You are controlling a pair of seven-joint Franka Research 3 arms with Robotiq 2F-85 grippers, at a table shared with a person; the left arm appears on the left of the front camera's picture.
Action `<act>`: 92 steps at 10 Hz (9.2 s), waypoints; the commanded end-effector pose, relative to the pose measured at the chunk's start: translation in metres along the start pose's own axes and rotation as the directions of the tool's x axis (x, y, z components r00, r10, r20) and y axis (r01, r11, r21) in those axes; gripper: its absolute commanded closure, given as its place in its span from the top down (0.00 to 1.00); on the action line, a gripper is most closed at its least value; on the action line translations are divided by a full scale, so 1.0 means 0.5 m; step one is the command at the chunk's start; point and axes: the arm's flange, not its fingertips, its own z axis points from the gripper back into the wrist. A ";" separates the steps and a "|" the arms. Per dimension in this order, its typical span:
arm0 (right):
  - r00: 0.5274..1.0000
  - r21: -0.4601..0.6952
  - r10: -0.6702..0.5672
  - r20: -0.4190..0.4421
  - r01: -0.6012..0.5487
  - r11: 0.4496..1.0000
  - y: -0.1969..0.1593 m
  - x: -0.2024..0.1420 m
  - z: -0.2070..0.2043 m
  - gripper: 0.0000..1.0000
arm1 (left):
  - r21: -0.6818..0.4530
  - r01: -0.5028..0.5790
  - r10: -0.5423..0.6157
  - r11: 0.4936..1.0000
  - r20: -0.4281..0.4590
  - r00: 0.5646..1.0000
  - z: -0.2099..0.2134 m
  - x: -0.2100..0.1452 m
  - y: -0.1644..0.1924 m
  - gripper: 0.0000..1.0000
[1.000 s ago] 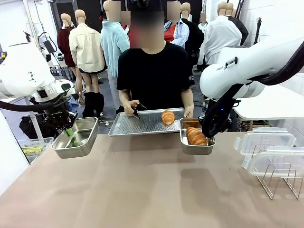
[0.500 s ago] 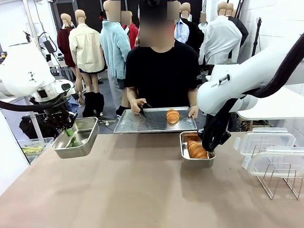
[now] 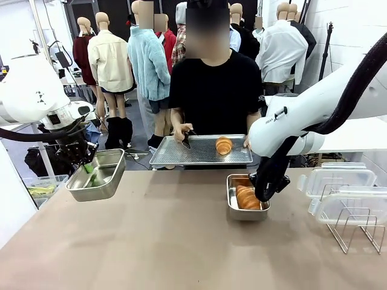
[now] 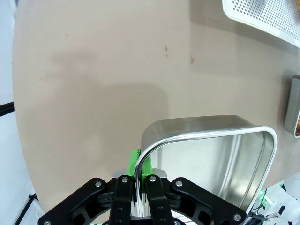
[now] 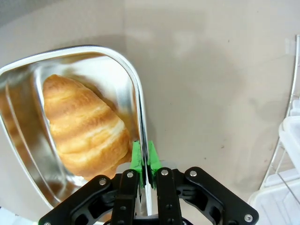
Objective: Place the bread in airtight containers.
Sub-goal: Once an object is inside an Airtight Container , place the container in the center of the table.
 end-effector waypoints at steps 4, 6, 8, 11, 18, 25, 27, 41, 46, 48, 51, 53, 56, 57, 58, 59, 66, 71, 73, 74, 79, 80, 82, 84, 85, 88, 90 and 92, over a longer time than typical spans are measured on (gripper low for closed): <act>1.000 -0.028 0.011 0.030 -0.010 1.000 0.006 0.002 -0.008 0.52 | -0.003 -0.011 0.011 1.000 0.012 1.000 0.006 0.005 -0.001 0.00; 1.000 -0.042 0.004 0.009 -0.004 0.999 0.006 0.007 -0.009 0.52 | -0.003 -0.011 0.011 1.000 0.012 1.000 0.006 0.005 -0.001 0.00; 1.000 -0.015 0.017 0.005 -0.017 1.000 0.001 0.000 0.000 0.52 | -0.003 -0.011 0.011 1.000 0.012 1.000 0.006 0.005 -0.001 0.00; 1.000 -0.015 0.017 0.005 -0.017 1.000 0.001 0.000 0.000 0.52 | -0.003 -0.011 0.011 1.000 0.012 1.000 0.006 0.005 -0.001 0.00; 0.998 0.007 0.049 0.031 -0.049 0.999 -0.006 -0.018 0.051 0.52 | -0.003 -0.011 0.011 1.000 0.012 1.000 0.006 0.005 -0.001 0.00; 0.940 -0.093 0.204 0.273 -0.185 0.978 -0.218 -0.082 0.403 0.52 | -0.003 -0.011 0.011 1.000 0.012 1.000 0.006 0.005 -0.001 0.00; 0.936 -0.093 0.158 0.313 -0.136 0.986 -0.373 -0.090 0.448 0.52 | -0.003 -0.011 0.011 1.000 0.012 1.000 0.006 0.005 -0.001 0.00; 0.965 0.007 0.079 0.248 -0.084 0.996 -0.608 -0.230 0.458 1.00 | -0.003 -0.011 0.011 1.000 0.012 1.000 0.006 0.005 -0.001 0.00; 0.962 0.007 0.082 0.260 -0.087 0.996 -0.622 -0.224 0.458 1.00 | -0.003 -0.011 0.011 1.000 0.012 1.000 0.006 0.005 -0.001 0.00; 0.962 0.007 0.082 0.260 -0.087 0.996 -0.622 -0.224 0.458 1.00 | -0.003 -0.011 0.011 1.000 0.012 1.000 0.006 0.005 -0.001 0.00; 0.962 0.007 0.082 0.260 -0.087 0.996 -0.622 -0.224 0.458 1.00 | -0.003 -0.011 0.011 1.000 0.012 1.000 0.006 0.005 -0.001 0.00; 0.962 0.007 0.082 0.260 -0.087 0.996 -0.622 -0.224 0.458 1.00 | -0.003 -0.011 0.011 1.000 0.012 1.000 0.006 0.005 -0.001 0.00; 0.962 0.007 0.082 0.260 -0.087 0.996 -0.622 -0.224 0.458 1.00 | -0.003 -0.011 0.011 1.000 0.012 1.000 0.006 0.005 -0.001 0.00; 0.962 0.007 0.082 0.260 -0.087 0.996 -0.622 -0.224 0.458 1.00 | -0.003 -0.011 0.011 1.000 0.012 1.000 0.006 0.005 -0.001 0.00; 0.962 0.007 0.082 0.260 -0.087 0.996 -0.622 -0.224 0.458 1.00 | -0.003 -0.011 0.011 1.000 0.012 1.000 0.006 0.005 -0.001 0.00; 0.962 0.007 0.082 0.260 -0.087 0.996 -0.622 -0.224 0.458 1.00 | -0.003 -0.011 0.011 1.000 0.012 1.000 0.006 0.005 -0.001 0.00; 0.962 0.007 0.082 0.260 -0.087 0.996 -0.622 -0.224 0.458 1.00 | -0.003 -0.011 0.011 1.000 0.012 1.000 0.006 0.005 -0.001 0.00; 0.962 0.007 0.082 0.260 -0.087 0.996 -0.622 -0.224 0.458 1.00 | -0.003 -0.011 0.011 1.000 0.012 1.000 0.006 0.005 -0.001 0.00; 0.962 0.007 0.082 0.260 -0.087 0.996 -0.622 -0.224 0.458 1.00 | -0.003 -0.011 0.011 1.000 0.012 1.000 0.006 0.005 -0.001 0.00; 0.962 0.007 0.082 0.260 -0.087 0.996 -0.622 -0.224 0.458 1.00 | -0.003 -0.011 0.011 1.000 0.012 1.000 0.006 0.005 -0.001 0.00; 0.962 0.007 0.082 0.260 -0.087 0.996 -0.622 -0.224 0.458 1.00 | -0.003 -0.011 0.011 1.000 0.012 1.000 0.006 0.005 -0.001 0.00; 0.962 0.007 0.082 0.260 -0.087 0.996 -0.622 -0.224 0.458 1.00 | -0.003 -0.011 0.011 1.000 0.012 1.000 0.006 0.005 -0.001 0.00; 0.962 0.007 0.082 0.260 -0.087 0.996 -0.622 -0.224 0.458 1.00 | -0.003 -0.011 0.011 1.000 0.012 1.000 0.006 0.005 -0.001 0.00; 0.962 0.007 0.082 0.260 -0.087 0.996 -0.622 -0.224 0.458 1.00 | -0.003 -0.011 0.011 1.000 0.012 1.000 0.006 0.005 -0.001 0.00; 0.962 0.007 0.082 0.260 -0.087 0.996 -0.622 -0.224 0.458 1.00 | -0.003 -0.011 0.011 1.000 0.012 1.000 0.006 0.005 -0.001 0.00; 0.962 0.007 0.082 0.260 -0.087 0.996 -0.622 -0.224 0.458 1.00 | 0.043 0.010 -0.010 0.999 -0.002 1.000 -0.002 0.005 -0.012 0.00; 0.962 0.007 0.082 0.260 -0.087 0.996 -0.622 -0.224 0.458 1.00 | 0.055 0.039 -0.038 0.998 -0.012 0.999 -0.031 0.007 -0.021 0.00; 0.962 0.007 0.082 0.260 -0.087 0.996 -0.622 -0.224 0.458 1.00 | 0.041 0.048 -0.048 0.998 -0.019 0.999 -0.079 0.016 -0.019 0.00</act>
